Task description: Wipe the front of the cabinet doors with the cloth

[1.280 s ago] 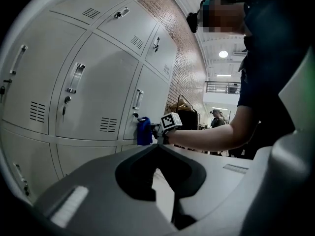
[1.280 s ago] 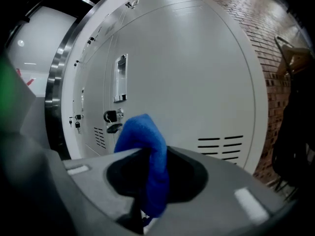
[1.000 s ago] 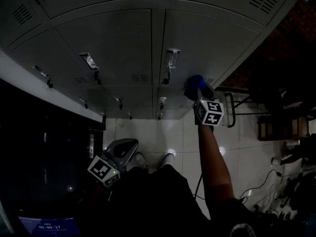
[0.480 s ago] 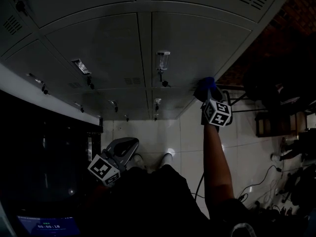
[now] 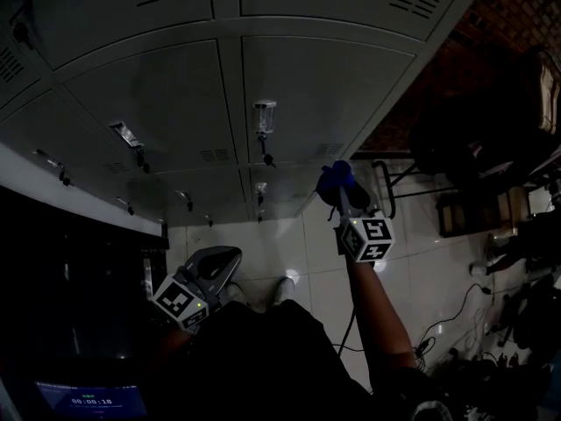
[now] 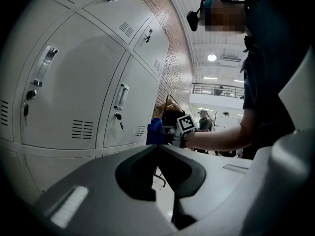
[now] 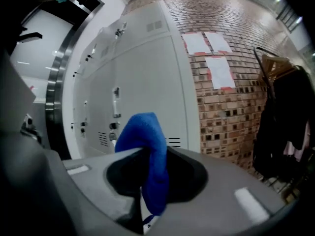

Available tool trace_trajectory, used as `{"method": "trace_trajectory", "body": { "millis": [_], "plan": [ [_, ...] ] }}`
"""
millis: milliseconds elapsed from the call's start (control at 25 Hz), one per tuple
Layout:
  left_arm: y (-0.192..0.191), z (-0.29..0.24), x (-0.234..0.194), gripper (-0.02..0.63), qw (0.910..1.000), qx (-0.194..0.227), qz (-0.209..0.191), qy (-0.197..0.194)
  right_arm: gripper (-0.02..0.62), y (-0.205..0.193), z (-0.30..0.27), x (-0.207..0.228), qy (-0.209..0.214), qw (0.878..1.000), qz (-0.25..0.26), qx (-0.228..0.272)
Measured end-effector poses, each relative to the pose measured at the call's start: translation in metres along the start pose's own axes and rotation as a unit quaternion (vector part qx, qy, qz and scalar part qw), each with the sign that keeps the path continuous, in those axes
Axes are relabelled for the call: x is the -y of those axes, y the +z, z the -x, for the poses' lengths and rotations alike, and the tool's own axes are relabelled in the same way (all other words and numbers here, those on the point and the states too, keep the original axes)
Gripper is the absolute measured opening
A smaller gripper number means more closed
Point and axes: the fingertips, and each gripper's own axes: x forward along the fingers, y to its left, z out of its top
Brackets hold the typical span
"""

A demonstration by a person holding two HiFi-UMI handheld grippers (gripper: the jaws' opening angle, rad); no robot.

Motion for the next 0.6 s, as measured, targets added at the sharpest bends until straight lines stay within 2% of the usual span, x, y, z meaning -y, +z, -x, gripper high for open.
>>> {"method": "trace_trajectory", "body": {
  "millis": [160,600],
  "plan": [
    [0.012,-0.004,0.001,0.000,0.9998,0.013,-0.009,-0.011,0.067,0.011,0.037,-0.065,0.073,0.997,0.013,0.009],
    [0.035,0.003,0.010,0.000,0.9989,0.032,-0.026,-0.023,0.067,0.032,0.093,-0.177,0.192,0.981,0.017,0.026]
  ]
}}
